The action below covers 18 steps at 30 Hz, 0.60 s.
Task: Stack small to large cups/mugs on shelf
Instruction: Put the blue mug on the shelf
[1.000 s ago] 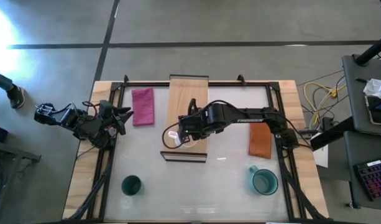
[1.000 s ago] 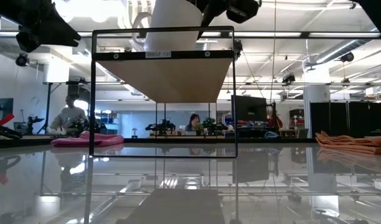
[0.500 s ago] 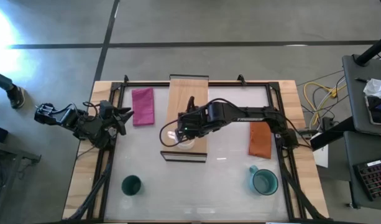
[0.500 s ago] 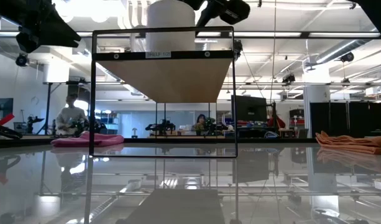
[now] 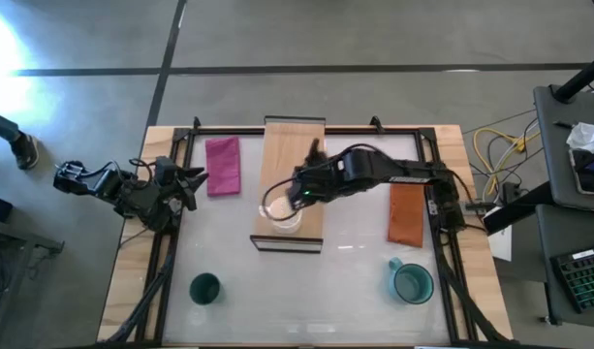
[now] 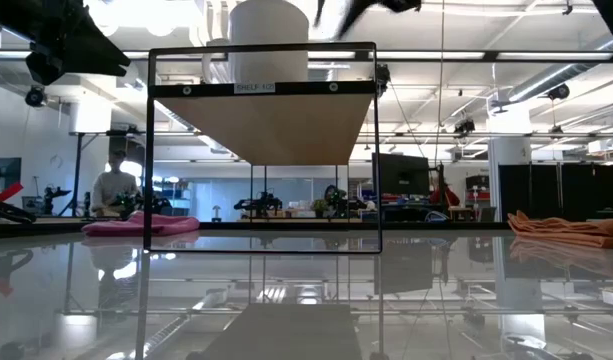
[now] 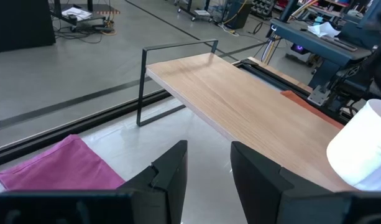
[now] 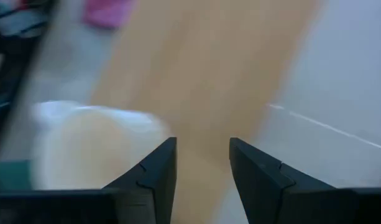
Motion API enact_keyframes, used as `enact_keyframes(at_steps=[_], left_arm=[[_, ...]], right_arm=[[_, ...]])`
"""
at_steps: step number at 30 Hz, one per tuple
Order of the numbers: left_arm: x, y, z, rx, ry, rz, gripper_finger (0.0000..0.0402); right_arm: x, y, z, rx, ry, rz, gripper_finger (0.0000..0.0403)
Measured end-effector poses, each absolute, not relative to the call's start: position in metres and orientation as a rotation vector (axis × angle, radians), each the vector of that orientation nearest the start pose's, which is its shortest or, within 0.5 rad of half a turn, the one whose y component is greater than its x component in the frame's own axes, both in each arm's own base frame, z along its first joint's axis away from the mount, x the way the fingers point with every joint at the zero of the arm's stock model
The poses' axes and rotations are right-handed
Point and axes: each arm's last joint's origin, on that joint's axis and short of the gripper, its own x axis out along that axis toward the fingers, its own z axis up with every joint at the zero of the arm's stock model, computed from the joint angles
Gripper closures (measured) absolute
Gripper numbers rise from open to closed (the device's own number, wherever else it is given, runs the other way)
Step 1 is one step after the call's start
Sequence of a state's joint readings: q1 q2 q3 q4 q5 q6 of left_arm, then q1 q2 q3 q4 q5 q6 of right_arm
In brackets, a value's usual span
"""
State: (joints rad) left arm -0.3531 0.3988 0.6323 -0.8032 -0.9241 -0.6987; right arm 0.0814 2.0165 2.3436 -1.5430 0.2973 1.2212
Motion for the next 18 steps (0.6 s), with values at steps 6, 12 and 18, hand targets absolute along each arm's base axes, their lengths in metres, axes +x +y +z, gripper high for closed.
enact_keyframes(at_steps=[6, 12, 18], left_arm=[[0.076, -0.004, 0.275, -0.317, 0.248, 0.679, 0.0292], [0.076, -0.004, 0.275, -0.317, 0.250, 0.676, 0.0292], [0.077, -0.004, 0.275, -0.315, 0.252, 0.677, 0.0292]], right_arm=[[0.346, 0.021, 0.407, 0.903, 0.901, -0.862, 0.0265], [0.314, 0.045, 0.384, 1.071, 1.081, -0.897, 0.0271], [0.267, 0.091, 0.363, 1.249, 1.150, -1.069, 0.0266]])
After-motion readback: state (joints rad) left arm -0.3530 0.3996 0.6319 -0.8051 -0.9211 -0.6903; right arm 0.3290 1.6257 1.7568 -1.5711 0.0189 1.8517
